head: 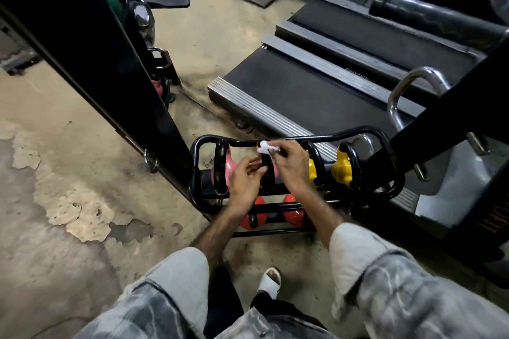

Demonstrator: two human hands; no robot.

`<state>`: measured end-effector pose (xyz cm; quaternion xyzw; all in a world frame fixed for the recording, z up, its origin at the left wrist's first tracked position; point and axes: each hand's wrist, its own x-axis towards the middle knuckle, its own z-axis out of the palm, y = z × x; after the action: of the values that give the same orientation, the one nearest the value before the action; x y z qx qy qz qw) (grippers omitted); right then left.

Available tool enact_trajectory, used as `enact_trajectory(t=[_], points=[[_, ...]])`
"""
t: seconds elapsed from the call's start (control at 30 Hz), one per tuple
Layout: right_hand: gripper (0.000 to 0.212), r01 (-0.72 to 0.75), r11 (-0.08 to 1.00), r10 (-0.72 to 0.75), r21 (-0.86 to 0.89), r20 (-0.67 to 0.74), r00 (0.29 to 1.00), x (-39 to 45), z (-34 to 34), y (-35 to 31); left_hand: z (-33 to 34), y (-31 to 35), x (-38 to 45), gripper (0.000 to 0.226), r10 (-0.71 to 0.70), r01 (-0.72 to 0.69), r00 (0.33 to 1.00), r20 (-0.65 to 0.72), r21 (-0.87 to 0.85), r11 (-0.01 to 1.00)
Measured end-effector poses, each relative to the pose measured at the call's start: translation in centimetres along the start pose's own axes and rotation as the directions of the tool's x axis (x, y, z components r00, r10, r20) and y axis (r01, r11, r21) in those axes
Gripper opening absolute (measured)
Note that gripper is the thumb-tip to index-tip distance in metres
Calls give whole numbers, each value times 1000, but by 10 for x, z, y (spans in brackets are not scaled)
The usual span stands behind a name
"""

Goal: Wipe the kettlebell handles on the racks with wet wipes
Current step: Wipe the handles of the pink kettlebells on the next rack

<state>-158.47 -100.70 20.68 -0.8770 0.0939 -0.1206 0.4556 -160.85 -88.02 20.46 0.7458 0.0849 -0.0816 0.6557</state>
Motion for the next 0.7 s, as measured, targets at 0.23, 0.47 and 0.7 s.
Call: enact_trajectory(t=[0.23,0.47,0.7], points=[[19,122,990,-116,-72,88,989,-22,-18,0,-2,-3,-2,47,-102,113,988,116,-96,989],[16,62,988,-45,-141,119,992,8,-15,-9,-1,-7,1,31,-159,165,983,98,-65,984],[26,148,967,-96,-209,239,966,30,-16,-12,1,-10,6,33,-169,175,981,98,-54,983]])
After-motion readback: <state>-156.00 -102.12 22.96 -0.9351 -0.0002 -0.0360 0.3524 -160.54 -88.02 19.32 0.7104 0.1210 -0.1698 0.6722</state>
